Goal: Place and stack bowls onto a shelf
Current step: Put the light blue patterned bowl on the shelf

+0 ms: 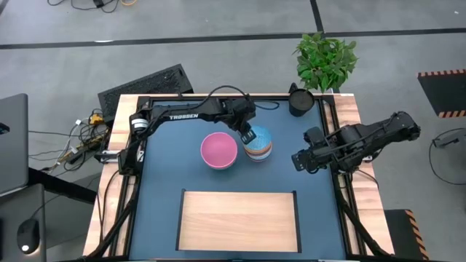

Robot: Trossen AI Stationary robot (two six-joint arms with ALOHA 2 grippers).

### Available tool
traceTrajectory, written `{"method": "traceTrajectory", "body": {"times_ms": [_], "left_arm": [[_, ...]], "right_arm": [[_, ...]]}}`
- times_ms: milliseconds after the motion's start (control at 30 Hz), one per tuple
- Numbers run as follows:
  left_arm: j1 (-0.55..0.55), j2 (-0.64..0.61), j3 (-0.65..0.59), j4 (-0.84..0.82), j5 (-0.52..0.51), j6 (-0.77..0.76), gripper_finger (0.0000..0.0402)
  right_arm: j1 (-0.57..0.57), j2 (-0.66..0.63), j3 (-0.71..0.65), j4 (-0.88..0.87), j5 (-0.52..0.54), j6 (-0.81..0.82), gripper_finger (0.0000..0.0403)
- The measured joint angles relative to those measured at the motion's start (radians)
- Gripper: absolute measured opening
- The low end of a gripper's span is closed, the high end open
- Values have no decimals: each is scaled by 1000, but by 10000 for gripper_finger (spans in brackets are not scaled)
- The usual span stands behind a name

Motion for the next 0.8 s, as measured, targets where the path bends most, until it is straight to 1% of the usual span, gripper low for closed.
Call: {"method": "traceTrajectory", "body": {"times_ms": [100, 200, 333, 467, 633, 700, 800], "left_arm": [[-2, 0, -2, 1, -1, 25, 7], [-2, -1, -1, 10, -19, 29, 8], [-3, -1, -1, 30, -12, 34, 35], [-6, -1, -1, 42, -9, 45, 79], [-6, -1, -2, 41, 30, 46, 132], [-6, -1, -2, 41, 32, 46, 142], [-6, -1, -1, 40, 32, 46, 145]], "right_arm": [[0, 0, 0, 0, 0, -2, 249], [0, 0, 0, 1, 0, -3, 249], [0, 0, 0, 1, 0, -3, 249], [0, 0, 0, 2, 0, -3, 249], [0, 0, 0, 2, 0, -2, 249], [0, 0, 0, 2, -1, -2, 249], [0, 0, 0, 2, -1, -2, 249]]}}
